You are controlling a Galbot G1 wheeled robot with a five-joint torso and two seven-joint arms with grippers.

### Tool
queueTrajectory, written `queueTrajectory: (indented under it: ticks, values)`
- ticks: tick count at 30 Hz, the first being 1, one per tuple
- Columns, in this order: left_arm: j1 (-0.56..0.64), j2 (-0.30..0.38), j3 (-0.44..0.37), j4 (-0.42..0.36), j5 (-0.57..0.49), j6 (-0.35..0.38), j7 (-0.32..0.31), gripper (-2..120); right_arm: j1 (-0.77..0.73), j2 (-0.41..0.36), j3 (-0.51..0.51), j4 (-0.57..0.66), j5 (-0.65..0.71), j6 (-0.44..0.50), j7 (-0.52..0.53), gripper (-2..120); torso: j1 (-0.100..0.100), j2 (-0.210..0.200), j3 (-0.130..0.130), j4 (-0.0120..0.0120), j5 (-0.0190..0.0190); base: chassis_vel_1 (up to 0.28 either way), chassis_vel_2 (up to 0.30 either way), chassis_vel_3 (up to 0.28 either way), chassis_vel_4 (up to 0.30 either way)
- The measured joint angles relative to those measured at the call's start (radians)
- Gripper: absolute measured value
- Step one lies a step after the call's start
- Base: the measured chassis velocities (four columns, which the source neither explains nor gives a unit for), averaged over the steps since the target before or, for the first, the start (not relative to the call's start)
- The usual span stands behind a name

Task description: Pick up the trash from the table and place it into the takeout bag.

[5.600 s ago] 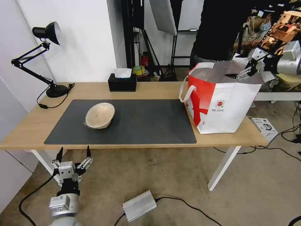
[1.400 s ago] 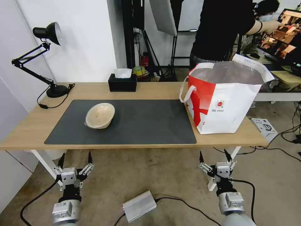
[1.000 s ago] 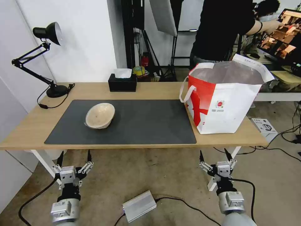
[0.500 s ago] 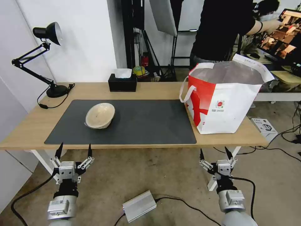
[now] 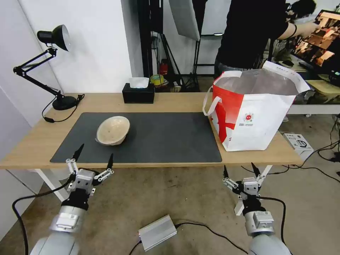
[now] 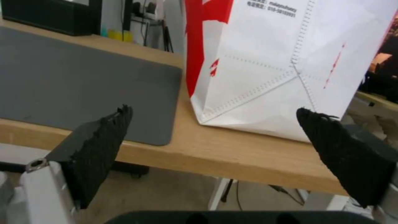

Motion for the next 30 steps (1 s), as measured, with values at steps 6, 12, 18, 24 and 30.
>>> queueTrajectory:
  ticks: [6, 12, 18, 24, 30]
  values:
    - [-0.054, 0.125, 0.019, 0.082, -0.042, -0.001, 0.013, 100, 0.032, -0.002, -0.031, -0.016, 0.000, -0.004, 0.000, 100, 0.000, 0.000, 0.000, -0.0002, 0.0003, 0.000, 0.000, 0.000, 0.000]
    - [-0.097, 0.189, 0.072, 0.132, -0.100, 0.022, 0.019, 100, 0.039, 0.004, -0.041, -0.023, 0.000, -0.009, -0.001, 100, 0.000, 0.000, 0.000, -0.0002, 0.0002, 0.000, 0.000, 0.000, 0.000]
    - [-0.139, 0.234, 0.104, 0.180, -0.114, 0.025, 0.025, 100, 0.021, 0.012, -0.035, -0.018, -0.003, -0.010, -0.001, 100, 0.000, 0.000, 0.000, 0.0000, 0.0002, 0.000, 0.000, 0.000, 0.000]
    - [-0.179, 0.254, 0.122, 0.216, -0.120, 0.025, 0.027, 100, 0.017, 0.013, -0.032, -0.017, -0.004, -0.010, -0.001, 100, 0.000, 0.000, 0.000, -0.0002, 0.0003, 0.000, 0.000, 0.000, 0.000]
    - [-0.206, 0.260, 0.133, 0.250, -0.132, 0.019, 0.037, 100, 0.017, 0.014, -0.031, -0.022, -0.004, -0.010, -0.001, 100, 0.000, 0.000, 0.000, 0.0002, 0.0002, 0.000, 0.000, 0.000, 0.000]
